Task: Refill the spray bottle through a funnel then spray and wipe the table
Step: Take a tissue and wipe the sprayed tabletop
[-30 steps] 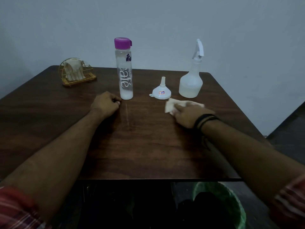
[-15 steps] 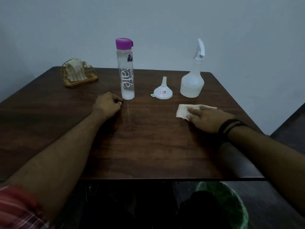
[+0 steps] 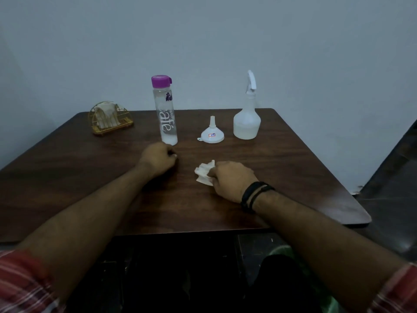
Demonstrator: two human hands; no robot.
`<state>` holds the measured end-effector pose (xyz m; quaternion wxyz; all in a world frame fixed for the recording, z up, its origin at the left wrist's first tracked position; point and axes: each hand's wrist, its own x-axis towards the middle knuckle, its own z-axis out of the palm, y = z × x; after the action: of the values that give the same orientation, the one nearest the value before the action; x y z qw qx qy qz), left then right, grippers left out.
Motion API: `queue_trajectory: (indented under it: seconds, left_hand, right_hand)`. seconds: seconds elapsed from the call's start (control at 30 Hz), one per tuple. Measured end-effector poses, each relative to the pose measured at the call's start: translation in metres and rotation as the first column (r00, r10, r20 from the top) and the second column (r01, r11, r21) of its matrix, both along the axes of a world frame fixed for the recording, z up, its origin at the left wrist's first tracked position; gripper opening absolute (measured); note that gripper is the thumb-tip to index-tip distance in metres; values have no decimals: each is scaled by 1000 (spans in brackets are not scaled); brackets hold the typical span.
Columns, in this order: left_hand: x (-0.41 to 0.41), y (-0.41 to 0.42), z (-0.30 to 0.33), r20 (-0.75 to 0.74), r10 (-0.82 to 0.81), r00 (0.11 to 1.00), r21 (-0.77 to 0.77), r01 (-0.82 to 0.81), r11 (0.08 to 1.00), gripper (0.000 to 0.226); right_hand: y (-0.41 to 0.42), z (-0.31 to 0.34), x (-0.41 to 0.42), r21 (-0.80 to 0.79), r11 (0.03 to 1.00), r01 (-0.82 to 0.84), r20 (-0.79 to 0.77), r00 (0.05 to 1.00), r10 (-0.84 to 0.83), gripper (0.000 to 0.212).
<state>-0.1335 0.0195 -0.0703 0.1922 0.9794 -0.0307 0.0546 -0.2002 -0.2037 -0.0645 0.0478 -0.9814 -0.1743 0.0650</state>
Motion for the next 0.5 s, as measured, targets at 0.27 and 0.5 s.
queue_trajectory:
  seconds: [0.27, 0.5]
  left_hand:
    - [-98, -94, -7, 108, -236, 966, 49, 232, 971, 21]
    - [-159, -166, -6, 169, -377, 911, 70, 371, 926, 19]
  right_hand:
    - [-41, -3, -69, 123, 990, 68, 117, 990, -83, 27]
    - [-100, -13, -143, 290, 953, 91, 241, 956, -164, 8]
